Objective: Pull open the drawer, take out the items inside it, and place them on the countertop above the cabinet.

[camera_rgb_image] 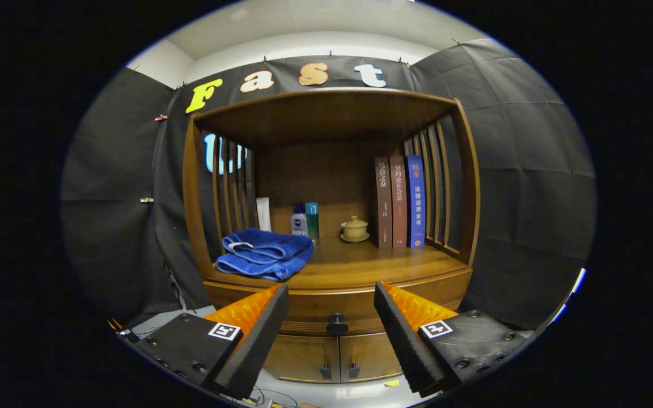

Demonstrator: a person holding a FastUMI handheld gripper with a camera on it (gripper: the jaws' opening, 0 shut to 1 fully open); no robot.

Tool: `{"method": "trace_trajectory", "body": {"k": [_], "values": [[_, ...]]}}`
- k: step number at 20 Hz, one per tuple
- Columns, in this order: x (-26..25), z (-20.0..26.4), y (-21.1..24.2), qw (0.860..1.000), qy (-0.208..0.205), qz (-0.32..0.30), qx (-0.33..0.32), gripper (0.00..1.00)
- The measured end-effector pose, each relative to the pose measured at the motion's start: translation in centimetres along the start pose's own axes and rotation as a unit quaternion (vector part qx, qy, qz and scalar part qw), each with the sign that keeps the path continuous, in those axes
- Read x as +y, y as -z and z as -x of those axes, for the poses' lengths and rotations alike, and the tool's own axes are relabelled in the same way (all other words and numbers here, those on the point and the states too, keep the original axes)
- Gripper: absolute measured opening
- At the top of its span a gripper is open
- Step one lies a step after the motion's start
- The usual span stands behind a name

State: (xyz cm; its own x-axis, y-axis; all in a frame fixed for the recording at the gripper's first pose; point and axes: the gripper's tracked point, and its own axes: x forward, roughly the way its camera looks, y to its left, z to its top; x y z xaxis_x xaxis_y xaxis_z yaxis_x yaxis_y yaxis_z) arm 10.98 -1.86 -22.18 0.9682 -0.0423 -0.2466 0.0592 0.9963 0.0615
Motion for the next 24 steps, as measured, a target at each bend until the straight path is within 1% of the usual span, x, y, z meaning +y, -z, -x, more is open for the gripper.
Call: {"method": "trace_trajectory", "body": {"k": [8, 13, 17, 18, 19, 22, 23, 24], "values": [[-0.3, -6.6, 8.0, 0.998, 0.003, -0.004, 0.068, 0.99], [-0.7, -8.6, 10.9, 0.996, 0.009, -0.004, 0.091, 0.99], [-1.0, -9.9, 13.0, 0.994, 0.016, -0.001, 0.108, 0.96], [-1.0, -10.1, 13.5, 0.994, 0.016, -0.002, 0.111, 0.86], [-1.0, -10.3, 13.8, 0.993, 0.019, -0.002, 0.116, 0.82], [-1.2, -10.6, 14.3, 0.993, 0.024, 0.003, 0.117, 0.55], [-1.3, -10.3, 13.9, 0.993, 0.026, 0.005, 0.113, 0.54], [-1.3, -10.5, 14.3, 0.993, 0.026, 0.009, 0.114, 0.47]]}}
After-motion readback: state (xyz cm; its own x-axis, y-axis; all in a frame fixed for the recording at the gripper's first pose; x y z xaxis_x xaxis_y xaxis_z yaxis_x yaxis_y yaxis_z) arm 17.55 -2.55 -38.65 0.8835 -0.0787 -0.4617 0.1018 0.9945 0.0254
